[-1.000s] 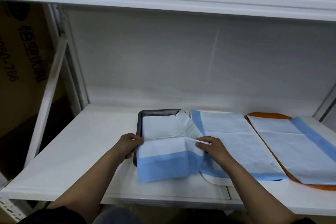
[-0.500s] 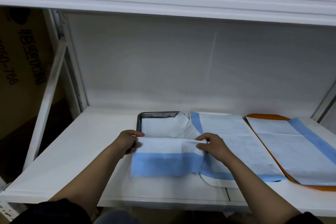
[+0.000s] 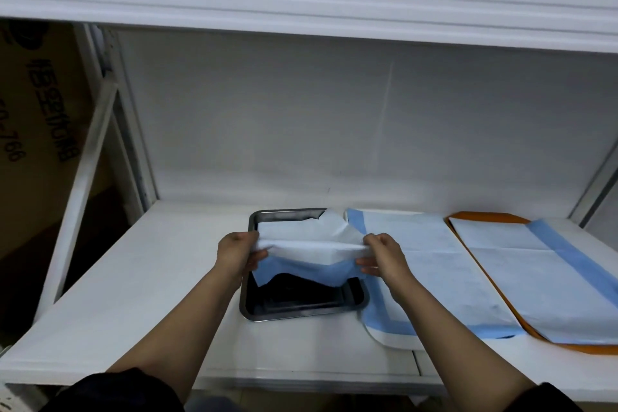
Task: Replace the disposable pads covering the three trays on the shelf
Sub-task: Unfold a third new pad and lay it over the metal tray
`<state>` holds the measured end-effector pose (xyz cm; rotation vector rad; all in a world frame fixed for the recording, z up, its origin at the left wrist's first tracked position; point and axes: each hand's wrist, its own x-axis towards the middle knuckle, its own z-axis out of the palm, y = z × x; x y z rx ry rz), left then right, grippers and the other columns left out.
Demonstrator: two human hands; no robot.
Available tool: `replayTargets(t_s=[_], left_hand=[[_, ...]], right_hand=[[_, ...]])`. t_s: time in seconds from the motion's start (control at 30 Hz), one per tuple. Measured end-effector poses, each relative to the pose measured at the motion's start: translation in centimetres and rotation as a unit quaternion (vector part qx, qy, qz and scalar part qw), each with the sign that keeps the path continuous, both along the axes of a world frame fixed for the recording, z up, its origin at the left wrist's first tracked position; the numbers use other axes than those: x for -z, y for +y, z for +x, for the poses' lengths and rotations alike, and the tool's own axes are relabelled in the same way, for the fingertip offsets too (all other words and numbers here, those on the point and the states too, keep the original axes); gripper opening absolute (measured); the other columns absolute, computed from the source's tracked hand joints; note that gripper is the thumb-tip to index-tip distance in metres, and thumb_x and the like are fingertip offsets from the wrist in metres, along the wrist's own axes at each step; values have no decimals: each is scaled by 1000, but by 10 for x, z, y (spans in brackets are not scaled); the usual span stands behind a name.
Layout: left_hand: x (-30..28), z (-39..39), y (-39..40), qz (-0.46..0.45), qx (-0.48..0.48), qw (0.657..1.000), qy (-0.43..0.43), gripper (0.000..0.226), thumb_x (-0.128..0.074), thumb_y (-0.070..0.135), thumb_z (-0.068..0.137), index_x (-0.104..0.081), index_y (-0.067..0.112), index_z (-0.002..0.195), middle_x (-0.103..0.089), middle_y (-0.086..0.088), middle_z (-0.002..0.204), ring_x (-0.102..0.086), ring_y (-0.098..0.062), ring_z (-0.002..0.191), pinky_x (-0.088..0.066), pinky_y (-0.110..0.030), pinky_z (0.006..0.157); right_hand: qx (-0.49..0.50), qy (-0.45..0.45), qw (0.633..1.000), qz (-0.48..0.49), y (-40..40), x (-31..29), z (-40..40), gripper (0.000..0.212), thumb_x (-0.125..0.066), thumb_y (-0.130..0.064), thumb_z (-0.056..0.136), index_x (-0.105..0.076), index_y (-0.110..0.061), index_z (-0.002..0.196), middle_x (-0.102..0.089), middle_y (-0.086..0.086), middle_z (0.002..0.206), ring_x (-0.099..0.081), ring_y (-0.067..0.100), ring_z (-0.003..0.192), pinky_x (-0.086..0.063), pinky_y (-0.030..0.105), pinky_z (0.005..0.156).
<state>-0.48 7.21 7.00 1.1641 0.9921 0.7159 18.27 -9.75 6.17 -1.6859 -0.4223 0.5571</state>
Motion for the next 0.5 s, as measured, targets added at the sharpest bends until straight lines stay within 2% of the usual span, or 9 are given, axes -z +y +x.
replayTargets(t_s=[0.07,0.13,0.2,0.27,0.37,0.5], left_hand=[[8,0,-1,4,-20,1000,13,13,-55,8,91,-53,12,79,-61,-9,74,-63,-11,44,-39,-26,54],[19,-3,-3,3,-36,999,28,8,-58,8,89,-55,11,82,-61,-9,77,-64,-17,51,-43,-26,55],[31,-6,-10,13,-51,998,38,6,-64,13,82,-58,12,83,-64,-11,81,-64,-26,61,-50,-30,60],[44,-9,-20,39,-69,995,62,14,-66,23,71,-61,15,82,-66,-11,85,-64,-29,70,-54,-36,72],[61,-15,-42,75,-109,987,87,12,-64,14,78,-62,15,90,-63,-7,87,-56,-24,75,-42,-29,71],[80,-18,-56,87,-141,981,98,29,-64,3,81,-49,11,104,-58,-12,98,-56,-29,83,-41,-29,72]], right_hand=[[23,17,1000,3,1,8,-1,20,-57,-24,90,-48,-9,82,-61,11,80,-64,29,75,-55,43,78],[51,12,999,-8,2,20,-2,21,-63,-19,86,-45,-12,79,-59,11,83,-64,29,75,-57,44,80],[72,19,997,-4,1,31,-5,23,-62,-9,83,-40,-15,78,-52,9,84,-58,25,75,-56,38,73],[91,16,996,15,0,42,-10,25,-57,2,81,-40,-16,80,-49,6,85,-52,20,72,-48,29,64],[114,0,993,34,-5,55,-20,31,-50,13,80,-47,-10,101,-50,5,97,-51,21,85,-40,22,63],[99,23,995,19,-9,73,-26,55,-46,15,82,-43,-9,131,-47,10,123,-48,23,104,-40,29,83]])
